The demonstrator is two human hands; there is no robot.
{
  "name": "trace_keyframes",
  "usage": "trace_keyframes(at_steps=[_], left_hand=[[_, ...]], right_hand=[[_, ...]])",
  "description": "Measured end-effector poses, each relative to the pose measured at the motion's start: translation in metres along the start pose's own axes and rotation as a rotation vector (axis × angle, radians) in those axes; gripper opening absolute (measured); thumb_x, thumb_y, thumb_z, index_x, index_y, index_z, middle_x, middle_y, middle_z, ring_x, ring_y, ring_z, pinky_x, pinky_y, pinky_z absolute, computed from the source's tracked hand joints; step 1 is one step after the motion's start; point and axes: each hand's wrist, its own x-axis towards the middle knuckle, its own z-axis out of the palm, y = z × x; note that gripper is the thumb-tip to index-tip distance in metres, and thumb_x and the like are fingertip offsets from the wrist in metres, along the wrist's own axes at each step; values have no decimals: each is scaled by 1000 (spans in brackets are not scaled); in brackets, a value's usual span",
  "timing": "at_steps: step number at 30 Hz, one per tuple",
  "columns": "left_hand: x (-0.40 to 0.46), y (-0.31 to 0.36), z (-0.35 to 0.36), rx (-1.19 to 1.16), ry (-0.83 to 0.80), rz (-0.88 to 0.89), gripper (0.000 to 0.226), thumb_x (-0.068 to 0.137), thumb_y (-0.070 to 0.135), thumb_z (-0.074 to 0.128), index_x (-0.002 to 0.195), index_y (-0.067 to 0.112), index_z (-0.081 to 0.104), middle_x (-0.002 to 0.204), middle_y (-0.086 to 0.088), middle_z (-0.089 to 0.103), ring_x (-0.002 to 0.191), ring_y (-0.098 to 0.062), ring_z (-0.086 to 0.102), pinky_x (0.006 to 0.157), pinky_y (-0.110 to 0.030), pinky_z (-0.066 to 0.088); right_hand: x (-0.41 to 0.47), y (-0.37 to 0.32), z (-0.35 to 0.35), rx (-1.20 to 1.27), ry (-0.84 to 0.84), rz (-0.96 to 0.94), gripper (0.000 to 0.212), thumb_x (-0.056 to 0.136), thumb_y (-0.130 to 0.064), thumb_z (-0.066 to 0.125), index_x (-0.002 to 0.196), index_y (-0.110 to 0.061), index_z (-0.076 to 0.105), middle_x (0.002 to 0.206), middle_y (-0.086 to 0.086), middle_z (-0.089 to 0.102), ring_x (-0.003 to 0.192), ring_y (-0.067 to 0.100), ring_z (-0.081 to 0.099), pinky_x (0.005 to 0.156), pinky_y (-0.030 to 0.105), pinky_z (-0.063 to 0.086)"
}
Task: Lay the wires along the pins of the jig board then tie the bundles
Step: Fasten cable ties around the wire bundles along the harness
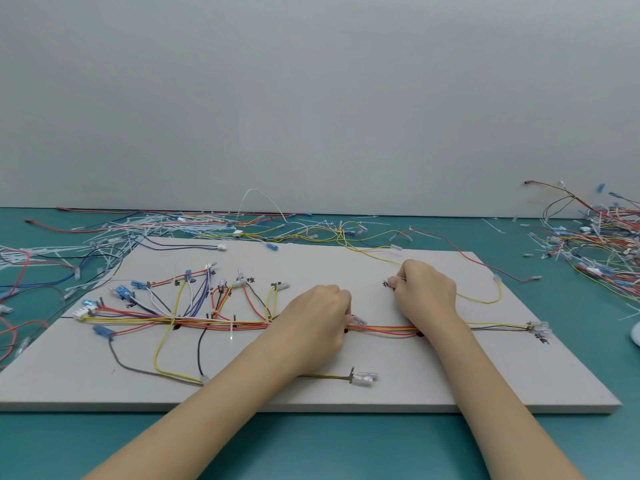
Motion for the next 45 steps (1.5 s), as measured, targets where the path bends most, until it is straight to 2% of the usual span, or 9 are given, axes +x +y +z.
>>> trace_keyframes(at_steps=[11, 20, 24, 27, 31, 35, 38, 41, 45], left_hand=[[1, 3, -3, 116, 8, 36, 10, 97, 19, 43, 97, 14, 51, 105, -6, 56, 102, -24, 50, 84, -33, 42], [-3, -11, -21, 157, -46, -95, 8, 87, 17, 50, 89, 12, 56, 98, -6, 60, 96, -25, 55, 77, -32, 43], [-3, -13, -27, 150, -67, -153, 11, 84, 20, 54, 87, 12, 60, 97, -5, 63, 95, -25, 57, 75, -33, 47], [-3, -18, -28, 95, -61, -175, 12, 87, 32, 58, 80, 22, 58, 97, 1, 61, 96, -21, 58, 70, -29, 42], [-1, -25, -29, -166, 150, -194, 17, 88, 40, 62, 101, 28, 63, 107, 5, 52, 102, -13, 50, 87, -33, 44], [4, -20, -34, -527, 438, -231, 13, 89, 27, 67, 101, 23, 72, 99, 12, 61, 95, -8, 54, 83, -17, 40], [6, -15, -34, -739, 458, -236, 10, 89, 22, 68, 96, 21, 76, 92, 16, 70, 87, 2, 61, 73, -2, 38], [9, -8, -32, -871, 458, -190, 9, 88, 17, 70, 91, 20, 77, 86, 14, 74, 81, 3, 66, 74, -5, 43], [12, 5, -25, -1037, 364, -185, 10, 86, 14, 71, 84, 22, 76, 81, 9, 76, 81, -1, 69, 75, -11, 50]], right_hand=[[-1, -4, 0, -6, 25, -12, 24, 98, -34, 50, 101, -13, 61, 112, 7, 64, 105, 30, 58, 71, 32, 32], [-1, -34, 8, 53, 4, -51, 24, 98, -34, 51, 101, -13, 63, 111, 6, 66, 104, 30, 60, 70, 31, 32], [-4, -34, 0, 200, -19, -52, 20, 87, -43, 62, 85, -23, 64, 99, -6, 65, 93, 20, 59, 69, 29, 34], [-9, -31, -11, 554, -81, -16, 31, 81, -54, 63, 73, -25, 67, 75, -14, 61, 72, 6, 55, 63, 27, 37], [-17, -35, -26, 1044, -250, -26, 32, 95, -29, 56, 70, -17, 70, 66, -4, 47, 42, 1, 37, 44, 11, 30], [-23, -35, -43, 1217, -380, -128, 27, 96, -29, 57, 75, -18, 68, 65, -7, 42, 42, 5, 25, 41, 15, 19], [-27, -38, -49, 1313, -444, -219, 22, 95, -27, 58, 83, -16, 72, 65, -8, 48, 48, 8, 31, 46, 19, 22], [-29, -41, -50, 1411, -408, -254, 21, 94, -22, 58, 85, -14, 76, 70, -4, 57, 56, 11, 45, 56, 22, 35], [-31, -46, -49, 1481, -380, -187, 20, 89, -30, 63, 84, -18, 78, 81, -4, 62, 65, 10, 47, 66, 27, 34]])
